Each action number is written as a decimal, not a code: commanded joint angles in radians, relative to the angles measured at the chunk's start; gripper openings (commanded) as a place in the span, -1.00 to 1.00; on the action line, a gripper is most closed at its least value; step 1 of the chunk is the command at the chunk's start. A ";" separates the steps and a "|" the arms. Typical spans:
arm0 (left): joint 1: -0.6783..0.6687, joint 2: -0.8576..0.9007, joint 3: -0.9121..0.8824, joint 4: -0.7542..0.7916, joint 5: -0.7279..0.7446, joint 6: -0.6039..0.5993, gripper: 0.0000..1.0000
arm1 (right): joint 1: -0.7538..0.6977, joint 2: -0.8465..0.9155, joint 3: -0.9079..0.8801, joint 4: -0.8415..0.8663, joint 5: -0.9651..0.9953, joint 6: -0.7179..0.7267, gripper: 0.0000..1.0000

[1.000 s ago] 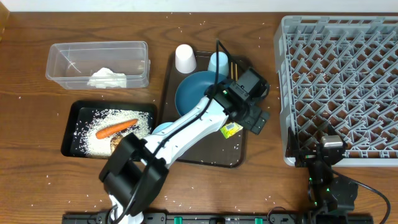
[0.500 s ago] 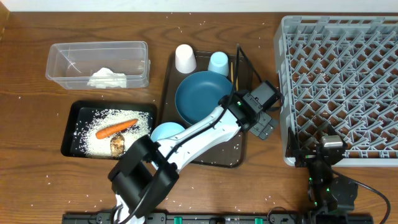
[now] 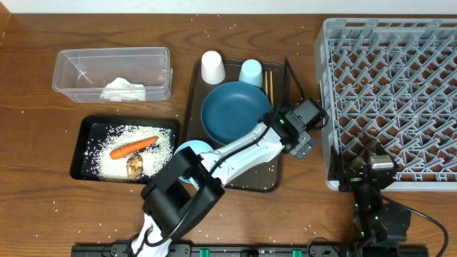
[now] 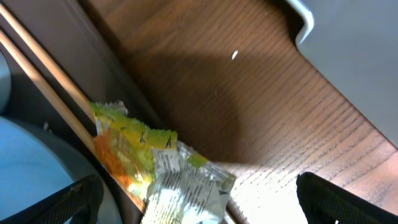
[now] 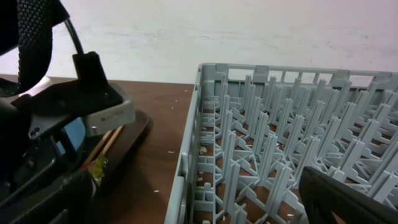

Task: Sort waste into correct bins and load items into the dishwasher rack
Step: 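Grasp the yellow snack wrapper with the left gripper and lift it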

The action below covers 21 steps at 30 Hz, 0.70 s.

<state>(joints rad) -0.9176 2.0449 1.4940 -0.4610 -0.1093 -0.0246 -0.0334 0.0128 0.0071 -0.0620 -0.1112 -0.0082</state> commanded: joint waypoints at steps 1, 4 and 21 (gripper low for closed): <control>-0.014 0.019 0.017 0.005 -0.049 0.029 0.97 | 0.015 0.000 -0.002 -0.003 0.003 0.000 0.98; -0.018 0.043 0.017 0.003 -0.049 0.029 0.94 | 0.015 0.000 -0.002 -0.003 0.003 0.000 0.99; -0.024 0.057 0.017 -0.004 -0.060 0.029 0.19 | 0.015 0.000 -0.002 -0.003 0.003 0.000 0.99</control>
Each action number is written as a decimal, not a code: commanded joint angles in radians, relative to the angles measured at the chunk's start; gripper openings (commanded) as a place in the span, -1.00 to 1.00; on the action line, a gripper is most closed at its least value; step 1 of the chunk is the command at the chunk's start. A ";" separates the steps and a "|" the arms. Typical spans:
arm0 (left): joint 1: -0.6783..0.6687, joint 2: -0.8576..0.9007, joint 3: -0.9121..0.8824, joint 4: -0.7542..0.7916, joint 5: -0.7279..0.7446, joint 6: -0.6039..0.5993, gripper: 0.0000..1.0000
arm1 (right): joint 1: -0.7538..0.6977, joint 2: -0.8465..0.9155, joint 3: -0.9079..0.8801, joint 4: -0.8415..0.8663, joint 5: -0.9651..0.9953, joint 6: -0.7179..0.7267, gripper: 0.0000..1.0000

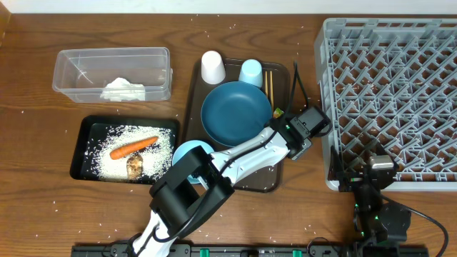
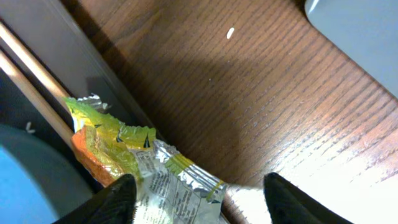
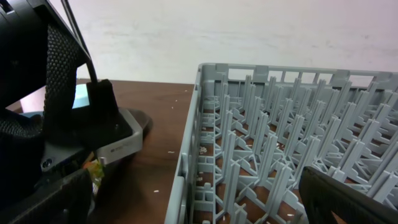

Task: Sort waste into correct bins and load items into the dishwasher rack
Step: 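Grasp the yellow snack wrapper with the left gripper and lift it, then carry the wrapper into the clear plastic box and release it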

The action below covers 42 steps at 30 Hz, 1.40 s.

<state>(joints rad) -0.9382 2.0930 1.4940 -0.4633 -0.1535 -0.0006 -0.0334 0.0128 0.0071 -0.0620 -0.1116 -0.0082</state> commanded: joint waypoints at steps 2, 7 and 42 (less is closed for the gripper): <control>-0.004 0.009 0.017 -0.003 -0.016 0.005 0.02 | 0.015 0.000 -0.002 -0.003 0.003 0.000 0.99; -0.005 0.009 0.017 -0.002 -0.016 0.004 -0.29 | 0.015 0.000 -0.002 -0.003 0.003 0.000 0.99; 0.152 -0.447 0.017 -0.028 -0.110 -0.091 -0.87 | 0.015 0.000 -0.002 -0.003 0.003 0.000 0.98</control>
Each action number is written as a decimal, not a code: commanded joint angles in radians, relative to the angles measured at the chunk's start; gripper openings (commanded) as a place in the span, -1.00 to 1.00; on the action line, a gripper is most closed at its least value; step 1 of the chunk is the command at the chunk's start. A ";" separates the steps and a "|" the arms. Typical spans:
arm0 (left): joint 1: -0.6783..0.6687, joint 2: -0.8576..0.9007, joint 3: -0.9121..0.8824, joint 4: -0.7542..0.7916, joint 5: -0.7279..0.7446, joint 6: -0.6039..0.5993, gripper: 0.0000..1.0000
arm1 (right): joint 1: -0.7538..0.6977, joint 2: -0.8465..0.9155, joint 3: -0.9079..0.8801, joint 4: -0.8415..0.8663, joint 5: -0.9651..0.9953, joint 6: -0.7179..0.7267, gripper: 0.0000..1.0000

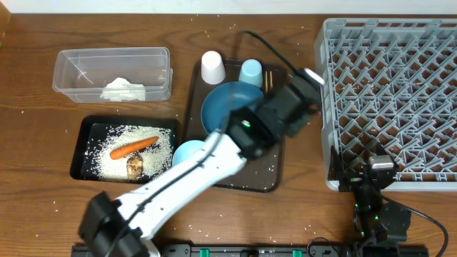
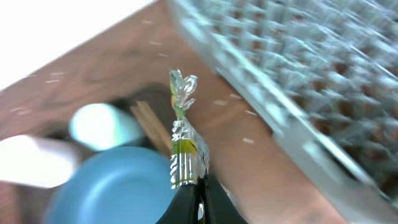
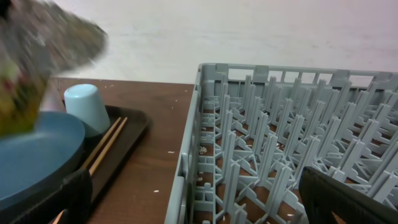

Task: Sort waste into correct bins and load items into the dishwasher rack
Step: 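Carry the wrapper into the clear plastic box and release it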

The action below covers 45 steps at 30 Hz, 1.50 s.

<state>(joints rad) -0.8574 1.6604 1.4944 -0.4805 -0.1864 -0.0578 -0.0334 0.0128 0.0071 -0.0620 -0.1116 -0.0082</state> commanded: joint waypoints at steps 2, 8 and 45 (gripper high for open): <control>0.144 -0.015 0.017 -0.006 -0.099 -0.049 -0.88 | 0.015 0.000 -0.002 -0.003 0.003 0.000 0.98; 0.435 -0.011 0.017 0.043 -0.099 -0.167 -0.88 | 0.015 0.000 -0.002 -0.003 0.003 0.000 0.99; 1.070 -0.044 0.017 -0.124 0.340 -0.655 0.96 | 0.015 0.000 -0.002 -0.003 0.003 0.000 0.98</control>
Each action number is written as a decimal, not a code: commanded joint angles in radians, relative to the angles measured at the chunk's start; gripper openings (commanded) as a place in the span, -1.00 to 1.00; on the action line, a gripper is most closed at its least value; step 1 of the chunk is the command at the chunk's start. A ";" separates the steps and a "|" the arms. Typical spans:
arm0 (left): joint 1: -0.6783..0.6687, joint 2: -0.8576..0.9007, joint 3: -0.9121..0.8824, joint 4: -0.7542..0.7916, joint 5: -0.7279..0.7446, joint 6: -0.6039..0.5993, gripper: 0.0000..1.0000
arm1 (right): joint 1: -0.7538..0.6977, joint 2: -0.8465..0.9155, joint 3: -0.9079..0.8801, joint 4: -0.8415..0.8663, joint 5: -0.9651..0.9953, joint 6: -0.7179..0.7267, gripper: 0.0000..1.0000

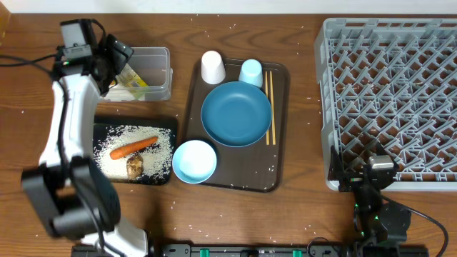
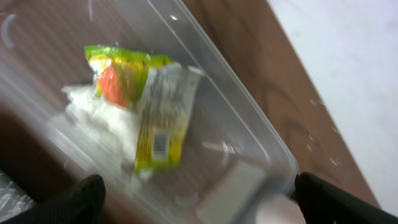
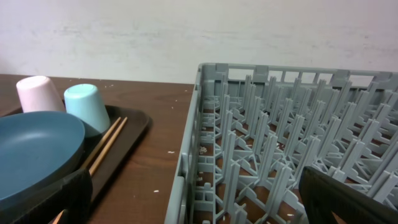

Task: Sort waste into correct bins and load items into the dishwasher rack
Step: 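Carry the wrapper into the clear plastic box and release it, then raise the left arm to rest and move the right gripper toward the bowl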

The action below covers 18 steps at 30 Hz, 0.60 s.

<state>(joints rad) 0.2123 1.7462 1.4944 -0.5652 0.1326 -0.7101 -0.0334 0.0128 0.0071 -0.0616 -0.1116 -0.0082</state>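
A yellow-green snack wrapper (image 2: 149,99) lies inside the clear plastic bin (image 1: 161,53) at the table's back left, on top of a white tissue (image 2: 93,115). It also shows in the overhead view as the wrapper (image 1: 133,81). My left gripper (image 2: 193,199) hovers open just over the bin, nothing between its fingers; from overhead the left gripper (image 1: 113,58) is at the bin's left end. My right gripper (image 3: 196,196) stands open, low beside the grey dishwasher rack (image 3: 273,124), and holds nothing.
A brown tray (image 1: 278,171) carries a blue plate (image 1: 236,114), a blue bowl (image 1: 194,160), a white cup (image 1: 212,66), a light blue cup (image 1: 250,71) and chopsticks (image 1: 269,107). A black tray (image 1: 82,153) holds rice and a carrot (image 1: 133,146). The rack (image 1: 389,93) fills the right side.
My left gripper held the wrapper up above the brown tray by the plate. Now it is open over the clear bin at far left, and the wrapper lies in the bin.
My left gripper was open above the wrapper at the brown tray's right edge, then closer around it. Then it was shut on the wrapper and raised over the tray. Now the wrapper rests in the clear bin, let go. The right arm has stayed put.
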 commanded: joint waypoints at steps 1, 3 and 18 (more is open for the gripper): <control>0.001 -0.172 0.017 -0.084 0.016 -0.002 0.96 | 0.015 0.000 -0.002 -0.003 0.003 0.000 0.98; 0.001 -0.243 0.017 -0.158 -0.042 -0.002 0.96 | 0.015 0.000 -0.002 -0.003 0.003 0.000 0.98; 0.001 -0.440 0.017 -0.508 -0.351 -0.002 0.96 | 0.015 0.000 -0.002 -0.003 0.003 0.000 0.99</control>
<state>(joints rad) 0.2123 1.3090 1.5040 -1.0679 -0.1795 -0.7101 -0.0334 0.0128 0.0071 -0.0620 -0.1116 -0.0082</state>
